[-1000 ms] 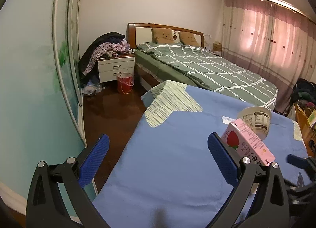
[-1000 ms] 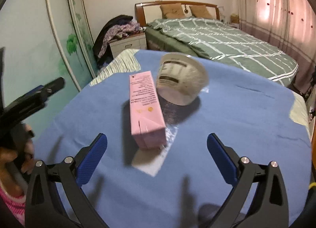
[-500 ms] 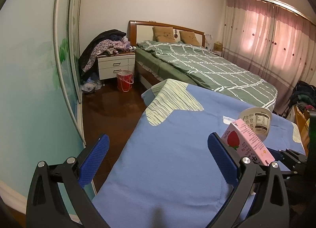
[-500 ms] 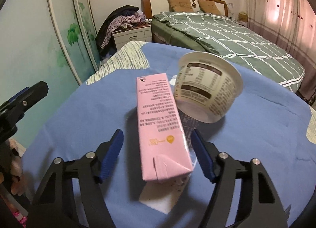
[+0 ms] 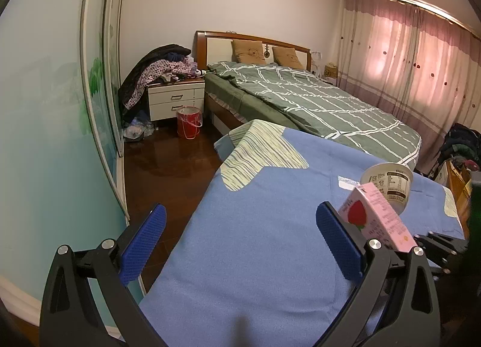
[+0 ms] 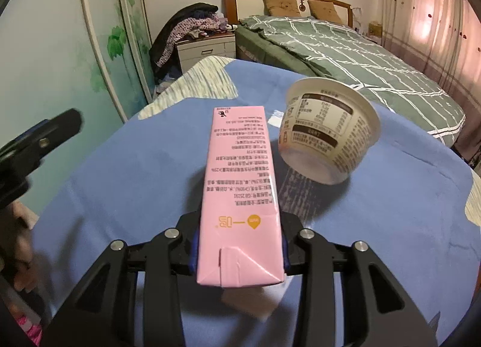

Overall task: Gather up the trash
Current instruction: 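Grasp the pink milk carton with the right gripper, then carry the pink carton to the yellow bin and release it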

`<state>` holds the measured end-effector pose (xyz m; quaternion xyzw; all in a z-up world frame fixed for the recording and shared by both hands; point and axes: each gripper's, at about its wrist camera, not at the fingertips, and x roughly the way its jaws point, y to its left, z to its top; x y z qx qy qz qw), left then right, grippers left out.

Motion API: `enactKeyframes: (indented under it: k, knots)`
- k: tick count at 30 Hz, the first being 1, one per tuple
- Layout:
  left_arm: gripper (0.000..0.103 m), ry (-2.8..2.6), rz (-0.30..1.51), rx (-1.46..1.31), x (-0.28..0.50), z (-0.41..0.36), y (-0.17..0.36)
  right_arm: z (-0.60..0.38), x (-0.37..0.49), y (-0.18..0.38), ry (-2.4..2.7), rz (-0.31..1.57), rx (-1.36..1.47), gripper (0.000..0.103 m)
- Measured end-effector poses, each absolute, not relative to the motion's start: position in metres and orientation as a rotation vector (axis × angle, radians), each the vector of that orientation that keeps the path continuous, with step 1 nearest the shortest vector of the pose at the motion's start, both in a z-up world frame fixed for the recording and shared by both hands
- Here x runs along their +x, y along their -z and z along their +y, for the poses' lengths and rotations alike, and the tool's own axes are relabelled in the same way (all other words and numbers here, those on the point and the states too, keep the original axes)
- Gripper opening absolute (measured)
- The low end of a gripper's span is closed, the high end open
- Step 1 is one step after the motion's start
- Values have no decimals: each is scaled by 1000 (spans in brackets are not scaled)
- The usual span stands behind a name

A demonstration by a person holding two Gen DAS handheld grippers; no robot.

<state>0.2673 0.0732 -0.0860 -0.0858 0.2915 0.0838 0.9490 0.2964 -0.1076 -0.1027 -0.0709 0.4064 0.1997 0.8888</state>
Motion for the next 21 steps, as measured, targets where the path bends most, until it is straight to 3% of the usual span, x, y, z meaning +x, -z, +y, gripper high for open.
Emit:
enactKeyframes:
  k: [10, 21]
  knots:
    - [98, -162, 592, -167, 267, 70, 86, -149, 230, 86, -417, 823, -57, 36]
    - [98, -134, 599, -123, 269, 61, 88, -280, 164, 81, -130, 763, 118, 36]
